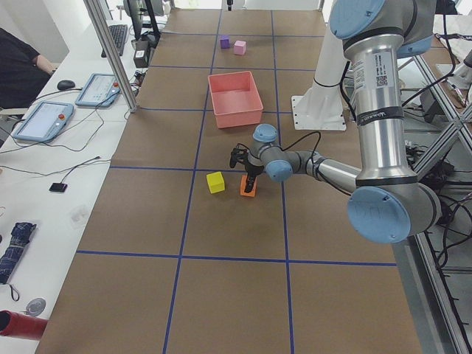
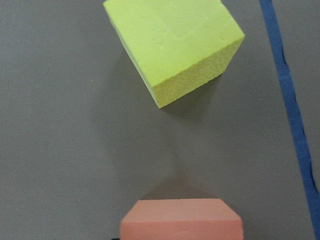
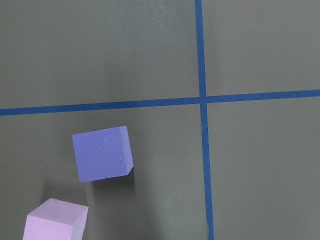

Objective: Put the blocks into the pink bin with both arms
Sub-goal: 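Lower the left gripper onto the orange cube and close it, then lift orange cube toward bin with left gripper while right descends to pink cube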

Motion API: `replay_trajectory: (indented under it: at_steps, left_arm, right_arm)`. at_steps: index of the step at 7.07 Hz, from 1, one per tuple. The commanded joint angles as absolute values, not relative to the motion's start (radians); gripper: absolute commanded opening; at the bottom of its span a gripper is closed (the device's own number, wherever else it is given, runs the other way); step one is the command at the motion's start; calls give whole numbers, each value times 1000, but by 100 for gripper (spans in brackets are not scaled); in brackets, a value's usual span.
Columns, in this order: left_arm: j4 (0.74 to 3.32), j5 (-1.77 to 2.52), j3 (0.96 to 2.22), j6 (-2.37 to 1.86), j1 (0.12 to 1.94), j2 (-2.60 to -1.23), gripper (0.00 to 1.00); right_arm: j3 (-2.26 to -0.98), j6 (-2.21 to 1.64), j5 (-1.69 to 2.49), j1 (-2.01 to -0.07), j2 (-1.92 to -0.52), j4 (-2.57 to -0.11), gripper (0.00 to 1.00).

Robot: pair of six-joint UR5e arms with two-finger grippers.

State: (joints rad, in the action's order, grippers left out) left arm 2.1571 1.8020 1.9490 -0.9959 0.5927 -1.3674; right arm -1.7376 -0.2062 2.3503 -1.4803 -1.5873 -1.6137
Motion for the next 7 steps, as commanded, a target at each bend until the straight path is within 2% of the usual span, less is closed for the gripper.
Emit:
replay_trajectory:
  at_steps: [1,3,4,7]
  left_arm:
    - [2128,1930,2064,-999,632,-1307,0]
    - [2123,2104,2083,-986,835,-1314,0]
    - [2111,2127,2082,-989,862,-1360,0]
    - [1763,2128,2152,-1076,881,-1651,0]
  right_arm:
    - [-1765,-206,2352,-1480,-1553,-1614,100]
    - [-1798,-266,2373,-1465,-1503,-1618,100]
    - [-1808,-350,2382,-1412,-1474,-1618,100]
    - [-1845,-643,2369,-1235,-1477,-1554,100]
